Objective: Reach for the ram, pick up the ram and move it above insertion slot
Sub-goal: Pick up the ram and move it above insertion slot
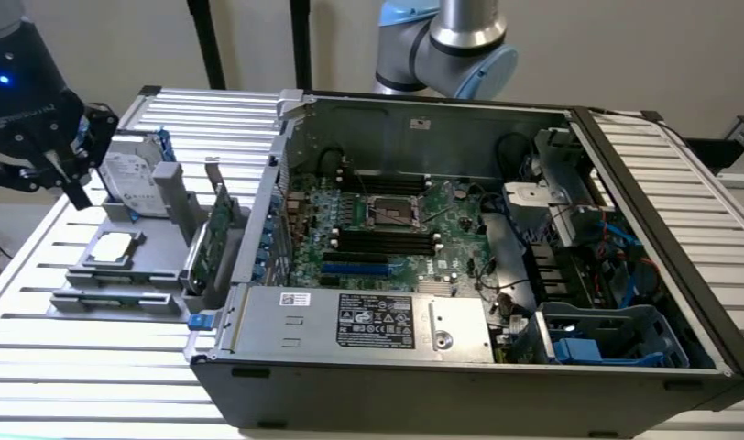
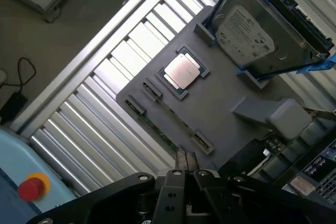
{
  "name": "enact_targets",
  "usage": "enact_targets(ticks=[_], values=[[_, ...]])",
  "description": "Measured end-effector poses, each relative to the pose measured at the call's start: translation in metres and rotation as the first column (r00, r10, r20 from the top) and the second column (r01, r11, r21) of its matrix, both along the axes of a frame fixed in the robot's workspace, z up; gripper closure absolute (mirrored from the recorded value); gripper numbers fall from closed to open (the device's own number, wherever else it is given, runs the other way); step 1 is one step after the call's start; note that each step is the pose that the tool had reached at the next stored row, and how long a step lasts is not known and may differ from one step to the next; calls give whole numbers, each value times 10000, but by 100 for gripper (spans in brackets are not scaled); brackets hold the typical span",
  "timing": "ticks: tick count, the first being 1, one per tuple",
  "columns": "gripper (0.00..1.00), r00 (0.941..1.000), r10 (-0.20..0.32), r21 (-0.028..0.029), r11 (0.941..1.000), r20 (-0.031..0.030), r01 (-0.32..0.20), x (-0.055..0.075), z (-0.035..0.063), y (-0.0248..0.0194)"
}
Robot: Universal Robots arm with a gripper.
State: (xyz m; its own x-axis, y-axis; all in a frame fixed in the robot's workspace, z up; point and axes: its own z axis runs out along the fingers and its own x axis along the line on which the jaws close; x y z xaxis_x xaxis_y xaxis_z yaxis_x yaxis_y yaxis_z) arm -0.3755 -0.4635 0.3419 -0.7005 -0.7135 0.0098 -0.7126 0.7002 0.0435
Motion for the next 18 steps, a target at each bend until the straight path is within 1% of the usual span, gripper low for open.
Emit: enact_targets(ticks=[2, 5, 9, 11, 14, 16, 18], values=[[89, 9994, 353, -3, 9994, -8, -353, 0, 0, 0], [89, 9960, 892, -7, 9960, -16, -892, 0, -3, 0], [89, 9868, 1621, -6, 9868, -37, -1621, 0, -12, 0], [89, 9802, 1979, -5, 9802, -46, -1979, 0, -17, 0], [89, 9681, 2506, -2, 9681, -54, -2506, 0, -28, 0], [89, 9585, 2852, -1, 9585, -61, -2852, 0, -34, 0], [89, 9471, 3210, 1, 9471, -66, -3210, 0, -41, 0]])
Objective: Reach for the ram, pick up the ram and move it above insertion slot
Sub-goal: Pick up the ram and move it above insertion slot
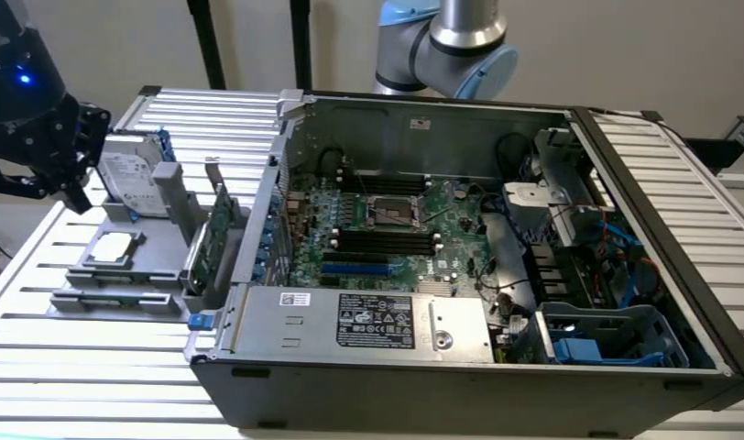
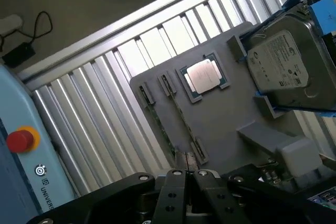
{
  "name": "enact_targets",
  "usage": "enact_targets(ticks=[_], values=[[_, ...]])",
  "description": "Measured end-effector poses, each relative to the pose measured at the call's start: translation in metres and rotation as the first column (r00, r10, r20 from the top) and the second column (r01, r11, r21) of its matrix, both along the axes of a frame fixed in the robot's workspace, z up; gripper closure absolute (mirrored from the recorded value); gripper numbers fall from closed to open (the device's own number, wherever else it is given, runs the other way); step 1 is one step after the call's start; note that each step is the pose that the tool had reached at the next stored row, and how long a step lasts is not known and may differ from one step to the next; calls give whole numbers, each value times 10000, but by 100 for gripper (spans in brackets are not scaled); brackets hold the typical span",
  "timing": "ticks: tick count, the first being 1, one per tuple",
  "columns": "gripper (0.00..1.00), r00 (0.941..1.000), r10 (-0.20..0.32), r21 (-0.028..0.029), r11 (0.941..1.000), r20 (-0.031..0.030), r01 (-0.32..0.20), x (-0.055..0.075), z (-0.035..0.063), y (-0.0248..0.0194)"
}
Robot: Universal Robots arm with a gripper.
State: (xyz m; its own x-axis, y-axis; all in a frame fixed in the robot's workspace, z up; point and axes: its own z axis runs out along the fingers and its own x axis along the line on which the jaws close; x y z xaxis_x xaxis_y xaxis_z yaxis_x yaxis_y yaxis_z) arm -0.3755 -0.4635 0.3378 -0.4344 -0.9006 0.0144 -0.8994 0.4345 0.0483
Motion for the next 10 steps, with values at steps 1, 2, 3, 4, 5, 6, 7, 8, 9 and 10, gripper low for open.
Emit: enact_targets(ticks=[1, 2, 3, 4, 5, 6, 7, 8, 9, 10], values=[[89, 9998, 187, 0, 9998, -2, -187, 0, -4, 0], [89, 9993, 361, 1, 9993, -2, -361, 0, -8, 0], [89, 9985, 540, 0, 9985, -3, -540, 0, -12, 0], [89, 9974, 720, 0, 9974, -3, -720, 0, -16, 0], [89, 9960, 898, 0, 9960, -4, -898, 0, -19, 0], [89, 9940, 1090, 0, 9940, -2, -1090, 0, -24, 0], [89, 9919, 1267, -1, 9919, -4, -1267, 0, -27, 0], [89, 9895, 1446, 0, 9895, -3, -1446, 0, -31, 0], [89, 9866, 1629, 0, 9866, -4, -1629, 0, -34, 0], [89, 9836, 1805, 0, 9836, -3, -1805, 0, -38, 0]])
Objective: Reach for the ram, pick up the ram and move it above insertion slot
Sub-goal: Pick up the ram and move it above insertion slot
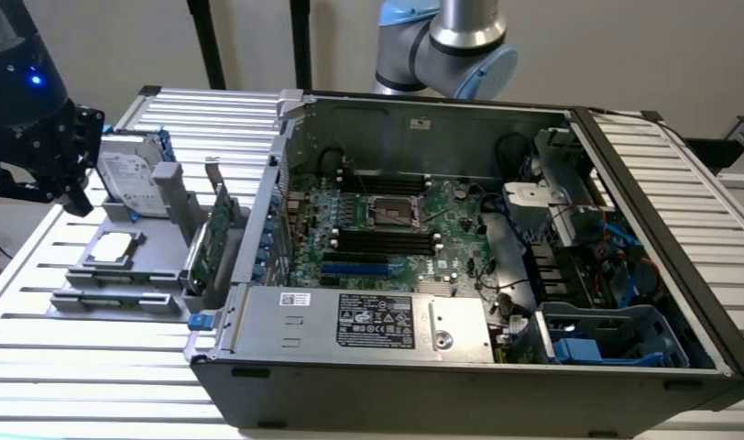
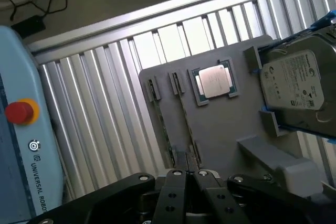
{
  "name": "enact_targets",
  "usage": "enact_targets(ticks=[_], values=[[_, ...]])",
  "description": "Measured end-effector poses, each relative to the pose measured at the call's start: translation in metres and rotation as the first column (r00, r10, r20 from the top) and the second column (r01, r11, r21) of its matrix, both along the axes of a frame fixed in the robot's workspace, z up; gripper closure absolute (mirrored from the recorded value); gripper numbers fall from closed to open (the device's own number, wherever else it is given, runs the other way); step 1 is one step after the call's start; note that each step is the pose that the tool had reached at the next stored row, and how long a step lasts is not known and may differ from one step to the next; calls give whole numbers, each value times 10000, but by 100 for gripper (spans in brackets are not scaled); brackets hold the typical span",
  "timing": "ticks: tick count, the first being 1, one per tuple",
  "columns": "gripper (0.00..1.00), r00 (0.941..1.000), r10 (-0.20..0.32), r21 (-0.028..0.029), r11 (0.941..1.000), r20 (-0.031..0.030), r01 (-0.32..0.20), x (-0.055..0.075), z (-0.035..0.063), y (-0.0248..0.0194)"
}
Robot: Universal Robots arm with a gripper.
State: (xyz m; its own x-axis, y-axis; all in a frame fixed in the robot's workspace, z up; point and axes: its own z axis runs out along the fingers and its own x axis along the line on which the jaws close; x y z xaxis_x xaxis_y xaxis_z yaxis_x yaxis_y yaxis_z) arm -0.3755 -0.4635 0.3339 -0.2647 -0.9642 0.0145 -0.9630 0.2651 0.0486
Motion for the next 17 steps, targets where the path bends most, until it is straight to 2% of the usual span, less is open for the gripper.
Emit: enact_targets(ticks=[3, 7, 12, 17], values=[[89, 9985, 551, 0, 9985, 0, -551, 0, -10, 0], [89, 9919, 1267, -1, 9919, 4, -1267, 0, -19, 0], [89, 9770, 2133, -8, 9770, 45, -2133, 0, -25, 0], [89, 9619, 2734, -12, 9619, 68, -2734, -6, -28, 0]])
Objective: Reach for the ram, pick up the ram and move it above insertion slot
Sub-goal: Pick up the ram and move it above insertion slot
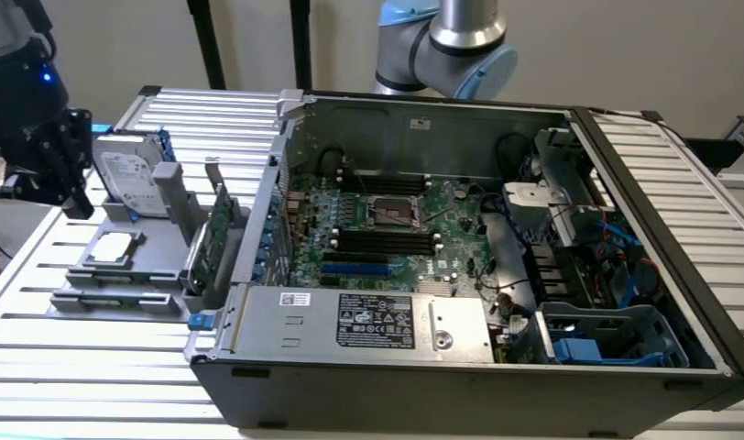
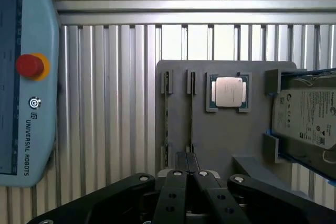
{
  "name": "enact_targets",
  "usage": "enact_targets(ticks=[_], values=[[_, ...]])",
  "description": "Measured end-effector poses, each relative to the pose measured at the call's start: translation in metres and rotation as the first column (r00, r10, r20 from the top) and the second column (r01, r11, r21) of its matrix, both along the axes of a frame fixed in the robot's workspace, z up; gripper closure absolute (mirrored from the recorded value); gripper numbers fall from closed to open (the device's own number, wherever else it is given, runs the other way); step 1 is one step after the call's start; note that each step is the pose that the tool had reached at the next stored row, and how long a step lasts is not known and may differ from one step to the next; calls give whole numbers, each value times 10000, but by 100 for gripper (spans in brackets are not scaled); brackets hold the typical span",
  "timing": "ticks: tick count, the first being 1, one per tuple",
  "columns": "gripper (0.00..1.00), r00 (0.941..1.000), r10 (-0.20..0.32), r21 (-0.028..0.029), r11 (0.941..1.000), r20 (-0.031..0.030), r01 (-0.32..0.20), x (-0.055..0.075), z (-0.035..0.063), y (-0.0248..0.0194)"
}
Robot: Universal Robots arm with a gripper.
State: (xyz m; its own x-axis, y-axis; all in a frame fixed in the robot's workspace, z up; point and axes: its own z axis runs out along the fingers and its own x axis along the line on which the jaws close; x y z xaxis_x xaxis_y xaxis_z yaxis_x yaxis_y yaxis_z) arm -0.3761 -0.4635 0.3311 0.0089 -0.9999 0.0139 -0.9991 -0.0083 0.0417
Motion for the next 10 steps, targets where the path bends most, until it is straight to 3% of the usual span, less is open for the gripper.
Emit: enact_targets(ticks=[5, 7, 9, 10], values=[[88, 9999, 165, -1, 9999, 0, -165, -2, 0, 0], [76, 9999, 166, -1, 9999, -1, -166, -3, -2, 0], [76, 9999, 166, 0, 9999, 1, -166, -4, -23, 0], [69, 9999, 166, -1, 9999, 0, -166, -5, -35, 0]])
